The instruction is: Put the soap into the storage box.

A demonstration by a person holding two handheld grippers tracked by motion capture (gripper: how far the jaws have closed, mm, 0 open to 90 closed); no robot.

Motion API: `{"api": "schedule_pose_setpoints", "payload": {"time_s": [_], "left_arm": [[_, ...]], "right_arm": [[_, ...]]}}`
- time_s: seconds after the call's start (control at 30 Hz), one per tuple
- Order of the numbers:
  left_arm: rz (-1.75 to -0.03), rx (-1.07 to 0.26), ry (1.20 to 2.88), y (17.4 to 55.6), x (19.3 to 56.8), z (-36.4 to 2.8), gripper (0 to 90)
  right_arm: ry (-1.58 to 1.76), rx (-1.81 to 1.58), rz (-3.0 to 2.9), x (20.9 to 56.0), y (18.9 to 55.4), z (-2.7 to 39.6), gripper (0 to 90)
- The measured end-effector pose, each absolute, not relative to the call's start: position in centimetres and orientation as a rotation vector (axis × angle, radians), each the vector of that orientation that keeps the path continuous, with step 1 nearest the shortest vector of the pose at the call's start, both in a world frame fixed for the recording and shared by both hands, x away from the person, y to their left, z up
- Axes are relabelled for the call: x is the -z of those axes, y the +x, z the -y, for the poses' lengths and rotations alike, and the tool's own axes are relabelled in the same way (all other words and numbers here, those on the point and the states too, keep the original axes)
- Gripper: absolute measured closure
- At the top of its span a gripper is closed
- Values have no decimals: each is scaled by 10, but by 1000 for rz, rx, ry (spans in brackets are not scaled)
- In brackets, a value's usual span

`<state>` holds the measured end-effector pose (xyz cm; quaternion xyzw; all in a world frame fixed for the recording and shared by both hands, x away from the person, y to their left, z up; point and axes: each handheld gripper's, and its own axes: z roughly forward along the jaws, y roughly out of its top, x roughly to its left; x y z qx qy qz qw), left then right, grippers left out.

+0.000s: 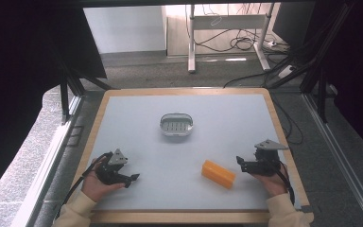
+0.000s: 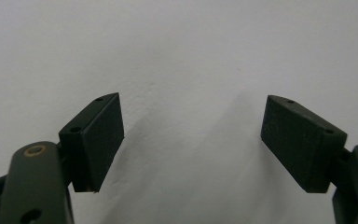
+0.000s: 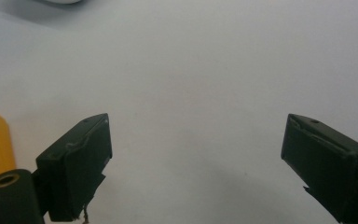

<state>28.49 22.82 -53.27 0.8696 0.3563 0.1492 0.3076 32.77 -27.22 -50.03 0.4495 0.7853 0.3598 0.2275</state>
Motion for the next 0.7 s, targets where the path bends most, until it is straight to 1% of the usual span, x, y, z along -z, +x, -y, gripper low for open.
{"api": "schedule_pose_setpoints", "payload": {"time_s": [0.4, 0.7], "left_arm": [[-920, -407, 2287, 281, 529, -228, 211], [-923, -415, 2268, 280, 526, -232, 210]], "right_arm": [[1187, -1002, -2152, 490, 316, 276, 142], [1159, -1006, -2209, 493, 319, 274, 184]]}}
